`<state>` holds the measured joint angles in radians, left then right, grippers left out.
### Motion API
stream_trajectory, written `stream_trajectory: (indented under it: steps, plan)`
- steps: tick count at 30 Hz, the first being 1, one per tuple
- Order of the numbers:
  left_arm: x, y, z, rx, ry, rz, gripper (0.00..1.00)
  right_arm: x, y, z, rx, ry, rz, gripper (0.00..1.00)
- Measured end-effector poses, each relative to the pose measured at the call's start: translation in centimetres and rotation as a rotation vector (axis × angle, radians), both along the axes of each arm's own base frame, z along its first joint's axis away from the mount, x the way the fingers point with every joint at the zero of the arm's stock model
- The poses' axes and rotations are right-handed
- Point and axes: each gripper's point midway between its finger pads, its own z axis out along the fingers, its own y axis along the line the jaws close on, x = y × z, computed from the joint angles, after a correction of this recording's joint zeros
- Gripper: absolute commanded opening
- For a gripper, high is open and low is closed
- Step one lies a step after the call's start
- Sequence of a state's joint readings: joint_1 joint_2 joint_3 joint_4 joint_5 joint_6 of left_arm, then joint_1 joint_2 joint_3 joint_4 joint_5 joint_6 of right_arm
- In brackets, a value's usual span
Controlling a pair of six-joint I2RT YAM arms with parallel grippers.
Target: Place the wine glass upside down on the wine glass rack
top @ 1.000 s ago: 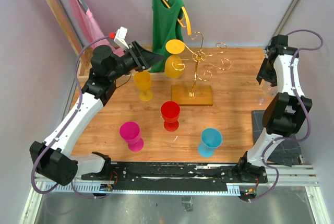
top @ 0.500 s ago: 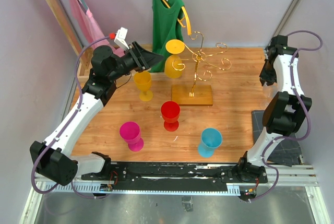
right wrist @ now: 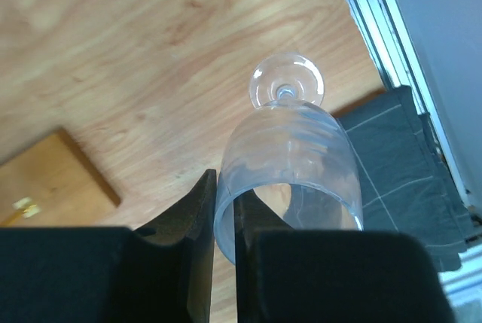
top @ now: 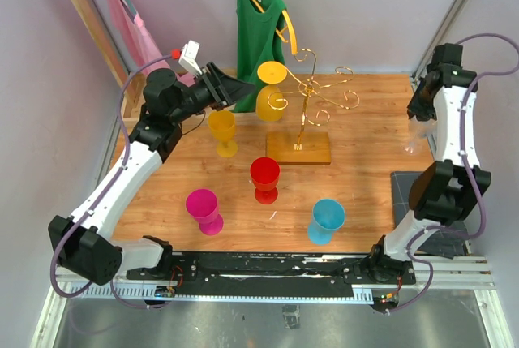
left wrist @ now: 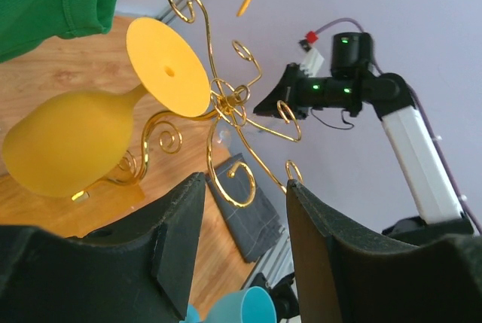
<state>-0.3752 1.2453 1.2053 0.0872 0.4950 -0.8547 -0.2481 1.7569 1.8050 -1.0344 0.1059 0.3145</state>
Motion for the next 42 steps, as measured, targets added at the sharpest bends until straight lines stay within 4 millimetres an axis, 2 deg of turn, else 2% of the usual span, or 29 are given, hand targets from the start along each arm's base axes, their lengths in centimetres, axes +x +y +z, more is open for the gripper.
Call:
stream_trajectory:
  steps: [3, 9, 13, 21, 24, 30, 33, 37, 42]
  plan:
    - [0.5, -0.2, 0.1, 0.001, 0.007, 0.0, 0.52, 0.3, 0.9, 3.5, 0.017, -0.133, 0.008, 0.01]
    - [0.8, -0.4, 0.9, -0.014, 0.006, -0.002, 0.52, 0.6, 3.9, 13.2, 0.05, -0.502, 0.082, 0.01]
    - [0.6, -0.6, 1.8, -0.036, -0.004, -0.017, 0.52, 1.1, 6.4, 18.5, 0.126, -0.723, 0.164, 0.01]
    - [0.5, -1.1, 4.4, -0.091, -0.045, -0.058, 0.52, 1.1, 11.2, 24.9, 0.336, -1.027, 0.301, 0.01]
    - [0.2, -1.4, 5.3, -0.123, -0.056, -0.083, 0.52, 0.3, 12.6, 28.9, 0.396, -1.162, 0.362, 0.01]
    - [0.0, -2.2, 6.7, -0.21, -0.065, -0.151, 0.53, -2.9, 16.0, 37.6, 0.588, -1.454, 0.533, 0.01]
    - [0.0, -2.6, 7.5, -0.261, -0.068, -0.193, 0.53, -4.4, 17.5, 40.7, 0.729, -1.557, 0.633, 0.01]
    - [0.0, -3.0, 8.8, -0.325, -0.079, -0.239, 0.54, -5.1, 18.6, 42.6, 0.914, -1.621, 0.745, 0.01]
    - [-0.3, -3.1, 11.2, -0.416, -0.113, -0.301, 0.54, -4.6, 19.8, 42.3, 1.156, -1.591, 0.834, 0.01]
